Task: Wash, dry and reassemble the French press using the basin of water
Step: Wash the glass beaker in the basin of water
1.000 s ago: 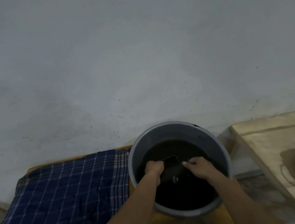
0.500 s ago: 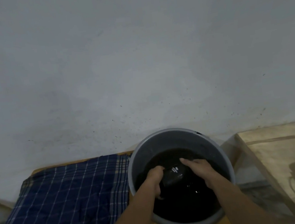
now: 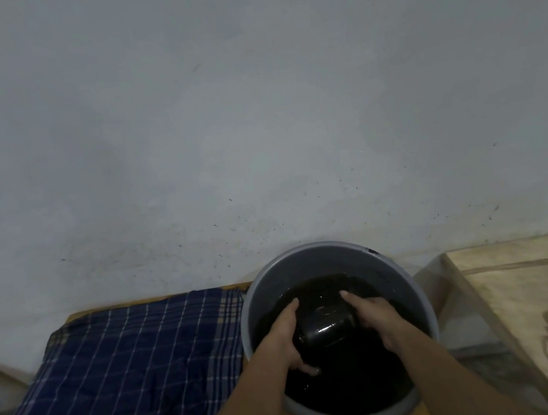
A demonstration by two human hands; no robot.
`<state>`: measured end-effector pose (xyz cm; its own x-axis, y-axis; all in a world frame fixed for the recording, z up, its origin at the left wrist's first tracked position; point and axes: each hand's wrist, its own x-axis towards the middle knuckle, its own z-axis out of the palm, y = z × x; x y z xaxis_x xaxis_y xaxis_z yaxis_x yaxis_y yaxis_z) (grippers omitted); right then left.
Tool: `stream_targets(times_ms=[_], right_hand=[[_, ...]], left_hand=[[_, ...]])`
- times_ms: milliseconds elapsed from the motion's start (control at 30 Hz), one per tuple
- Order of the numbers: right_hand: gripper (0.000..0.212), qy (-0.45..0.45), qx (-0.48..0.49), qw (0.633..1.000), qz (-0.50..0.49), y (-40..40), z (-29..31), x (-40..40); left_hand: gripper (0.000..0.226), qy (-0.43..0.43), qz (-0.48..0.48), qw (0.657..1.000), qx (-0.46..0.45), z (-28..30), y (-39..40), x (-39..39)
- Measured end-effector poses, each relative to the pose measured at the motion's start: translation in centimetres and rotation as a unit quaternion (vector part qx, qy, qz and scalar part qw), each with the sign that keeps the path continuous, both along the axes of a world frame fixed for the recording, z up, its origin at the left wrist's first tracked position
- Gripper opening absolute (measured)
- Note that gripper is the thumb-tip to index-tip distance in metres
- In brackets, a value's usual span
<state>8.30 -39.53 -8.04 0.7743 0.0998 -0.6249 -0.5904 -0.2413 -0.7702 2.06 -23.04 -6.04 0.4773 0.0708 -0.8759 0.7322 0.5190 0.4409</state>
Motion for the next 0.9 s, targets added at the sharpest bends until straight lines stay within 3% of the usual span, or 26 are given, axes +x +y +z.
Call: stream_targets(times_ms=[100, 167, 233, 300, 400, 500, 600, 700, 767, 833, 900], right_hand=[[0.049, -0.071, -0.162, 0.984, 0.017, 0.4, -0.4, -0.4], [0.048, -0.081, -0.213, 0.973, 0.03, 0.6, -0.4, -0.6], [0.044, -0.069, -0.2, 0.977, 0.038, 0.6, -0.3, -0.4], [0.042, -0.058, -0.16, 0.985, 0.022, 0.5, -0.3, -0.2], [0.052, -0.027, -0.149, 0.988, 0.016, 0.4, -0.1, -0.5], [0.047, -0.042, -0.189, 0.981, -0.01, 0.1, 0.1, -0.6], [0.03, -0.019, -0.08, 0.994, -0.068, 0.2, -0.6, 0.1], [0.018, -0.014, -0.001, 0.997, -0.073, 0.6, 0.2, -0.1], [0.03, -0.038, -0.061, 0.997, -0.031, 0.5, 0.1, -0.4], [0.042, -0.078, -0.149, 0.986, -0.014, 0.4, 0.1, -0.5], [0.045, -0.072, -0.157, 0.984, -0.038, 0.2, 0.1, -0.5]], left_hand=[[0.094, -0.079, -0.077, 0.991, 0.07, 0.1, -0.9, 0.2], [0.079, -0.114, -0.17, 0.96, 0.192, -0.4, -1.4, 0.1], [0.056, -0.112, -0.169, 0.946, 0.252, -0.8, -1.6, 0.2], [0.05, -0.08, -0.126, 0.96, 0.235, -0.8, -1.3, 0.4], [0.058, -0.028, -0.122, 0.98, 0.156, 0.2, -1.0, 0.2], [0.077, -0.099, -0.187, 0.966, 0.149, -0.5, -1.1, 0.3], [0.068, -0.138, -0.164, 0.96, 0.178, -0.7, -1.5, 0.1], [0.056, -0.069, -0.107, 0.982, 0.143, -0.2, -1.2, 0.0], [0.058, -0.035, -0.122, 0.984, 0.125, -0.3, -0.8, -0.1], [0.056, -0.062, -0.126, 0.985, 0.097, -0.3, -0.8, 0.0], [0.052, -0.096, -0.1, 0.985, 0.106, -0.5, -1.3, 0.4]])
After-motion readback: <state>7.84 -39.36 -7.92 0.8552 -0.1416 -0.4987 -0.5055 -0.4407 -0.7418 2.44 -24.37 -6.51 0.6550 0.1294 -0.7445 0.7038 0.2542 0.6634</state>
